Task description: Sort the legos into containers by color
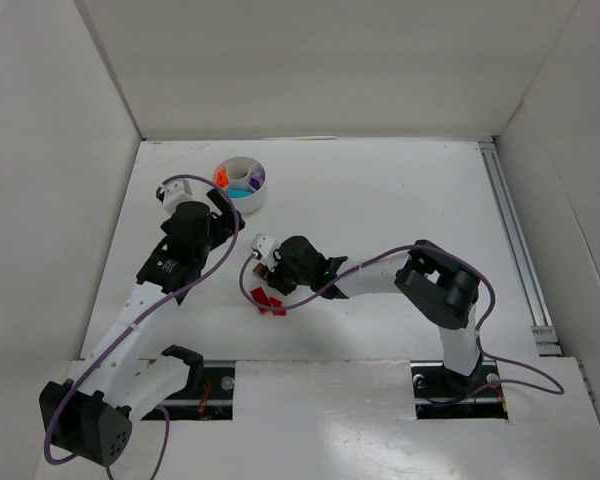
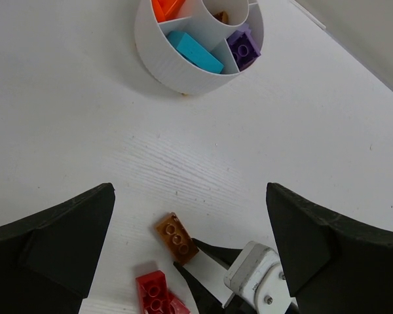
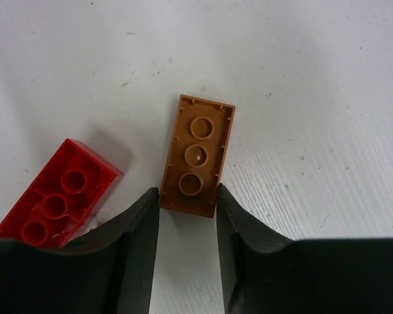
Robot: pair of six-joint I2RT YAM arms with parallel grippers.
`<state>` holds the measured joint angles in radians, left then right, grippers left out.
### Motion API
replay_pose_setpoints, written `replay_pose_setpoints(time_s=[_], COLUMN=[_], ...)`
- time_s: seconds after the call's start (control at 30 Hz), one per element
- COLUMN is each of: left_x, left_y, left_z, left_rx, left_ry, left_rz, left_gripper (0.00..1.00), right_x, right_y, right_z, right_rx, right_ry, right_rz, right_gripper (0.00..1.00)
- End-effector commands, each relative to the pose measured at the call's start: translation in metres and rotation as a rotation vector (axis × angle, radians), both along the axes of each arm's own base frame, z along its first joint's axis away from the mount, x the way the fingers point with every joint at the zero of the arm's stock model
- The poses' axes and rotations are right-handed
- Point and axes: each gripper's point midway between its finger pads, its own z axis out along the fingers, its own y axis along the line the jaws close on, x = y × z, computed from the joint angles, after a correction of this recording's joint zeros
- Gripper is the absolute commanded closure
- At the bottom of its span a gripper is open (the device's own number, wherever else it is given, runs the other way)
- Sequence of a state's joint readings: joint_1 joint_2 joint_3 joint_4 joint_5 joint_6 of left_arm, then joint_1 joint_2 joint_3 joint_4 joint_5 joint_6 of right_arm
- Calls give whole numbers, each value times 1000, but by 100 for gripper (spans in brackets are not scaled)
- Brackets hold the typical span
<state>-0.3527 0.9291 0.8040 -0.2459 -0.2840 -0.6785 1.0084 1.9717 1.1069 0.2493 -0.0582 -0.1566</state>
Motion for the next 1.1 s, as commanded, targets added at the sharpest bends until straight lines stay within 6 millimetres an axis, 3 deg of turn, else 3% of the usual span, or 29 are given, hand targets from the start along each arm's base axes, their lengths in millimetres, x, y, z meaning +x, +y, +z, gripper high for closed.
replay_pose_setpoints(time_s=[0.0,0.13,0.33,0.37,0.5,0.53,0.6,0.7,0.83,0.97,1.07], left_x=[-1,-4,-6,-6,-11,-19,-25,-41,-67,-92,-105], left_y=[-2,-1,-14,-18,-53,-68,-80,-102,-126,-144,-150], left_z=[4,-1,1,0,7,7,20,23,31,46,44], left_rx=[-20,-24,-51,-55,-122,-163,-184,-227,-291,-359,-398], left_ry=[-18,-7,-4,-10,-56,-50,-95,-153,-222,-313,-317], left_rz=[-2,3,-63,-89,-296,-383,-466,-636,-849,-1043,-1123], left_gripper=[0,0,0,0,0,0,0,1,13,21,32], right_x=[4,2,0,-2,-13,-15,-26,-41,-54,-65,-71], right_y=[13,17,12,7,-14,-19,-37,-50,-73,-79,-80], right_z=[4,12,38,52,86,93,110,127,159,184,197], right_rx=[31,45,73,82,111,118,137,168,216,273,303], right_ry=[-15,-41,-117,-148,-221,-238,-263,-287,-349,-385,-406], right_rz=[9,57,98,110,132,136,139,177,181,219,244], right_gripper=[68,87,90,90,93,93,93,91,91,91,90])
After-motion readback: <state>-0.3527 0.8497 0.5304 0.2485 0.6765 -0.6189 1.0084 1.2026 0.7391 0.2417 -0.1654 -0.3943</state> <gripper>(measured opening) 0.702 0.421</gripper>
